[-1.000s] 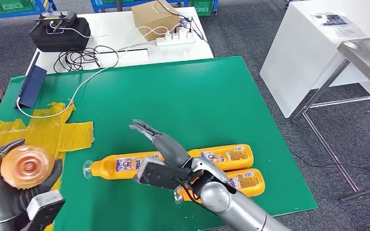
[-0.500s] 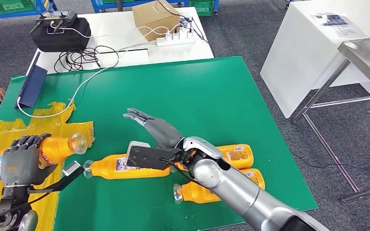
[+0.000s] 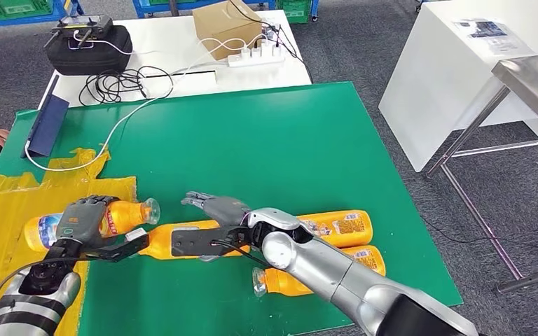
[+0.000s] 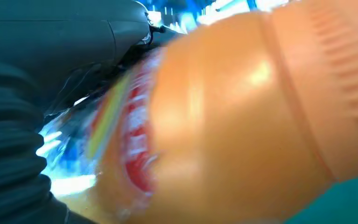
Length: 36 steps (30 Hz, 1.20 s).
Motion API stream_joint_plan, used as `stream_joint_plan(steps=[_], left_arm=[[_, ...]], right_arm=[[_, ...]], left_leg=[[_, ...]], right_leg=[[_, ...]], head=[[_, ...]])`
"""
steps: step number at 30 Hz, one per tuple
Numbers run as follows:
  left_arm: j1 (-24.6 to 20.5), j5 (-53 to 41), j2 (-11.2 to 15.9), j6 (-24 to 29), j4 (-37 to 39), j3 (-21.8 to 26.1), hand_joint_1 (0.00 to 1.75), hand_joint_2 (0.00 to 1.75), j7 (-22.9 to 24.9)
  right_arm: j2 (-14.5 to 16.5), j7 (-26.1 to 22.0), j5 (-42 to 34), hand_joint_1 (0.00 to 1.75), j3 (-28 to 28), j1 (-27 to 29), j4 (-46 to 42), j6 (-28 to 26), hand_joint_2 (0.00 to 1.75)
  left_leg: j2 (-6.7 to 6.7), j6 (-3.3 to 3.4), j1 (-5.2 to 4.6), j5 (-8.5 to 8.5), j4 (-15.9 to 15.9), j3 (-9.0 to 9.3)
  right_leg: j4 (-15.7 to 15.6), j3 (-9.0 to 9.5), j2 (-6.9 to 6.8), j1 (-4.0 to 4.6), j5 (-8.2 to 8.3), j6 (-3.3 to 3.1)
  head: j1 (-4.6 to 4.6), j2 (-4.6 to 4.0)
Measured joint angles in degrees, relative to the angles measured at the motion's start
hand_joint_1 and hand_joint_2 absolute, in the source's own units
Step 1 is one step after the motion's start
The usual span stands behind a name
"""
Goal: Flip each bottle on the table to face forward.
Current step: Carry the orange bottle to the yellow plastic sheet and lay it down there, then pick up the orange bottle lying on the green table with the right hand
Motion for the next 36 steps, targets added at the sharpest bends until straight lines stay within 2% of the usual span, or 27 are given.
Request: stream_joint_plan(steps=[5, 9, 18, 23, 24, 27, 28, 32, 36], left_arm=[[-3.2, 4.3, 0.4, -3.3, 4.2, -2.5, 0.00, 1.75, -3.0], [-4.5, 5.5, 0.5, -4.1, 5.7, -3.6, 0.00, 0.00, -3.6], [-9.0, 20.4, 2.6, -16.6, 6.5, -6.8, 0.00, 0.00, -12.5], [-12.1, 33.5, 2.0, -22.4, 6.8, -7.6, 0.00, 0.00, -18.2], [-12.7, 36.5, 1.7, -23.3, 6.8, -7.4, 0.00, 0.00, -19.1], [-14.0, 43.3, 0.4, -25.3, 6.8, -6.4, 0.00, 0.00, -20.8], [-14.2, 45.5, 0.0, -25.9, 6.7, -5.9, 0.00, 0.00, -21.2], [-14.3, 56.8, -2.7, -28.5, 5.5, -1.8, 0.00, 0.00, -21.9], [-14.0, 63.8, -5.1, -30.1, 3.3, 2.7, 0.00, 0.00, -21.1]], right_arm=[[1.4, 0.2, 1.6, 0.00, 0.6, -0.5, 5.7, -1.6, 1.75], [2.0, 0.3, 1.9, 0.00, 1.0, -0.8, 8.2, -1.8, 1.75], [4.0, 0.5, 4.4, 0.00, 1.0, -2.2, 16.2, -3.4, 1.75], [4.8, -0.6, 6.2, 0.00, 0.5, -2.2, 20.0, -1.6, 1.75], [5.0, -0.9, 6.7, 0.24, 0.5, -2.3, 20.7, -0.6, 1.75], [5.7, -1.5, 7.9, 1.54, 0.6, -2.7, 22.3, 1.8, 1.75], [5.9, -1.7, 8.3, 1.75, 0.8, -2.8, 22.8, 2.5, 1.75], [6.6, -3.0, 10.0, 1.75, 2.0, -3.6, 24.5, 5.3, 1.75], [7.1, -4.0, 10.5, 1.75, 3.1, -3.8, 25.5, 5.5, 1.75]], left_leg=[[0.00, -0.01, 0.01, 0.06, 0.0, 0.01], [0.00, -0.02, 0.01, 0.07, 0.0, 0.01], [0.01, -0.04, 0.01, 0.08, 0.0, 0.06], [0.00, -0.05, 0.01, 0.11, 0.0, 0.06], [0.03, -0.05, 0.00, 0.11, 0.0, 0.07], [0.13, -0.05, 0.00, 0.10, 0.0, 0.11], [0.15, -0.05, 0.00, 0.10, 0.0, 0.13], [0.21, -0.06, 0.03, 0.09, 0.0, 0.26], [0.43, -0.07, 0.04, 0.07, 0.0, 0.45]], right_leg=[[0.0, 0.01, 0.00, 0.01, 0.00, 0.00], [0.0, 0.02, -0.01, 0.00, 0.00, 0.00], [0.1, -0.01, 0.00, 0.01, 0.01, 0.00], [0.1, 0.00, -0.01, 0.00, 0.01, 0.00], [0.1, 0.01, 0.01, 0.00, 0.02, 0.00], [0.1, 0.01, 0.06, 0.00, 0.02, -0.01], [0.1, 0.01, 0.07, 0.00, 0.02, -0.01], [0.1, 0.07, 0.10, 0.03, 0.02, -0.01], [0.1, 0.20, 0.26, 0.03, 0.03, -0.02]], head=[[0.00, 0.00], [0.00, 0.00], [0.00, 0.00], [0.00, 0.00], [0.00, 0.00], [0.00, 0.00], [0.00, 0.00], [0.00, 0.00], [0.00, 0.00]])
